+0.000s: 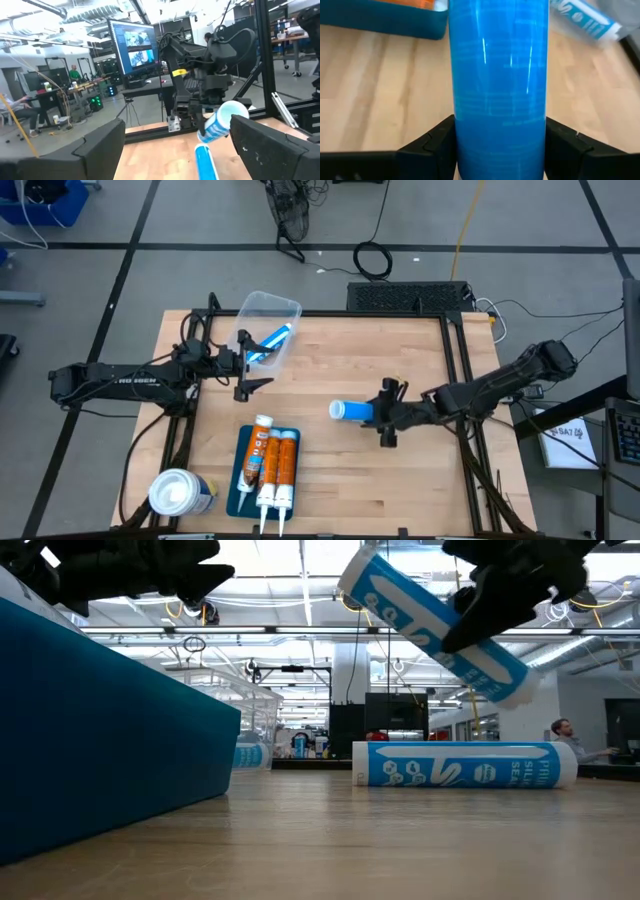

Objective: Pick & place silicon tubes, Sealant and Lysol wipes
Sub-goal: Put the bottom blue sealant into the white bin

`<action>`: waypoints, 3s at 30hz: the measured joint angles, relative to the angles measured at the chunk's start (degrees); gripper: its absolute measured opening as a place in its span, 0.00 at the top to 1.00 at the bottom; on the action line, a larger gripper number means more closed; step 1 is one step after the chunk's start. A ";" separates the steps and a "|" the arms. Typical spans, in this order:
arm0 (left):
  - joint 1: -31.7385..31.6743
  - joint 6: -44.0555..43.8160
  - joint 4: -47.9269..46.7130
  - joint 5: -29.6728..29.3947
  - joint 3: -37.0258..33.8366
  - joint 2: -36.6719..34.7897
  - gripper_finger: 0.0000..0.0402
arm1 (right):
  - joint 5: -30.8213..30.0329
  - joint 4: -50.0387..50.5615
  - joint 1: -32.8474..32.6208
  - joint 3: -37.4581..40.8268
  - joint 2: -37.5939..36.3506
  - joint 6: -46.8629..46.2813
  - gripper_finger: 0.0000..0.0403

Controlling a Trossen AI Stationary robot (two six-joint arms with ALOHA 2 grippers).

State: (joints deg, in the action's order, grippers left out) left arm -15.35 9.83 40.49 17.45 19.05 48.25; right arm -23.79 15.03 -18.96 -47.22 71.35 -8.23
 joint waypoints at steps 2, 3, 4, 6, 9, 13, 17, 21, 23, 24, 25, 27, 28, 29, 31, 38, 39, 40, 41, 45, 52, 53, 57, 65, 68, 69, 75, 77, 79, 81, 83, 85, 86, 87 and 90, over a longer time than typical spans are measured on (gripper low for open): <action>-0.02 0.56 0.00 -0.02 0.00 0.00 0.12 | 0.17 -0.26 1.56 0.00 0.00 1.58 0.48; -0.02 0.56 0.00 -0.02 0.00 0.04 0.13 | 0.81 -0.25 2.43 0.00 0.00 2.31 0.49; -0.02 0.59 0.00 -0.02 0.00 0.11 0.13 | 1.79 -0.24 3.41 0.00 -0.02 3.03 0.49; -0.02 0.84 -0.04 -0.02 0.00 0.13 0.13 | 3.20 -0.31 5.21 0.00 -0.02 4.27 0.49; -0.04 1.72 -0.02 -0.47 0.00 0.13 0.12 | 3.26 -1.63 7.61 0.00 -0.02 7.23 0.49; -0.04 1.96 -0.16 -4.37 0.00 0.13 0.13 | 6.29 -8.02 11.11 0.79 -0.02 12.81 0.49; -0.04 2.58 -1.47 -8.87 0.00 0.13 0.13 | 10.91 -16.74 14.94 2.86 -0.02 18.24 0.49; -0.04 3.41 -2.72 -10.47 0.02 0.13 0.13 | 16.13 -26.77 18.78 5.31 0.00 22.08 0.49; -0.04 3.47 -3.13 -10.43 0.02 0.13 0.13 | 17.79 -31.73 20.54 6.56 0.00 23.29 0.49; -0.04 3.48 -3.24 -10.43 0.02 0.13 0.13 | 18.79 -34.23 21.36 7.23 0.00 23.79 0.49; -0.04 3.49 -3.30 -10.43 0.02 0.13 0.12 | 20.05 -37.07 22.18 7.96 0.00 24.04 0.49; -0.04 3.47 -3.43 -10.43 0.00 0.13 0.13 | 23.42 -43.69 23.84 9.59 0.02 24.07 0.49; -0.04 3.40 -3.57 -10.41 0.02 0.14 0.12 | 25.12 -47.27 24.52 10.40 0.04 24.04 0.49; -0.04 3.22 -3.72 -10.40 0.02 0.21 0.12 | 26.70 -50.47 25.12 11.14 0.22 24.03 0.49; -0.04 2.97 -3.71 -10.38 0.02 0.77 0.13 | 28.96 -56.69 25.97 12.63 0.82 23.83 0.49; -0.04 3.14 -1.54 -10.21 0.02 5.63 0.13 | 34.52 -68.89 28.09 12.91 7.56 22.45 0.49; -0.02 3.00 -0.59 -10.19 0.02 6.53 0.12 | 34.51 -69.90 28.33 12.41 8.86 22.47 0.49; -0.02 2.72 1.11 -10.19 0.02 7.65 0.13 | 34.55 -70.10 28.55 11.97 9.98 22.50 0.49; -0.04 2.42 2.88 -9.97 0.03 8.89 0.13 | 34.64 -70.25 28.78 11.41 11.21 22.54 0.49; 0.11 1.35 9.22 -9.57 0.06 13.37 0.13 | 34.61 -70.30 29.73 8.82 15.14 23.15 0.49; 0.11 -0.10 13.65 -9.29 2.14 18.99 0.13 | 38.45 -70.54 30.91 4.46 18.67 24.04 0.49; 0.11 -0.49 13.69 -9.19 2.93 19.60 0.12 | 39.35 -70.53 31.07 3.80 19.12 24.04 0.49; 0.10 -1.54 13.49 -6.10 5.80 22.30 0.12 | 40.69 -70.40 31.29 1.80 21.26 24.72 0.49; 1.44 -1.36 13.26 -2.03 11.76 28.17 0.13 | 40.47 -70.47 31.43 0.66 23.61 26.08 0.49; 1.82 -1.28 12.78 -2.00 13.48 30.49 0.13 | 40.61 -70.91 31.42 0.66 23.49 26.10 0.49; 2.01 -1.16 12.79 -2.01 14.13 31.28 0.13 | 40.63 -70.91 31.38 0.66 23.39 26.12 0.49; 2.89 -1.60 12.76 -1.84 17.37 35.45 0.13 | 40.61 -70.91 31.41 0.66 23.26 27.39 0.49; 3.50 -1.40 12.81 -1.86 18.37 36.49 0.12 | 40.61 -70.91 31.43 0.66 23.26 27.83 0.49; 4.08 -1.18 12.91 -1.86 19.35 37.60 0.13 | 40.65 -70.91 31.43 0.66 23.26 28.15 0.49; 4.58 -1.14 12.59 -1.84 20.13 38.31 0.12 | 40.68 -70.79 31.40 0.66 23.26 28.46 0.49; 4.88 -1.00 12.21 -1.84 21.35 38.88 0.13 | 40.68 -70.62 31.40 0.66 23.26 28.53 0.49; 5.11 -0.69 10.80 -1.86 21.99 38.91 0.12 | 40.69 -70.40 31.40 0.66 23.26 28.68 0.49; 5.11 -0.47 10.03 -1.86 22.48 38.92 0.13 | 40.68 -70.29 31.40 0.66 23.26 28.68 0.49; 5.11 -0.32 9.41 -1.86 22.78 38.93 0.13 | 40.68 -70.19 31.40 0.66 23.26 28.68 0.49; 5.16 -0.54 9.05 -1.86 23.31 38.91 0.13 | 40.80 -70.06 31.40 0.66 23.26 28.70 0.49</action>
State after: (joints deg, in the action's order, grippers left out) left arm -10.20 9.29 49.54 15.59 42.36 87.15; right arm 17.01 -55.03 12.45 -46.57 94.61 20.47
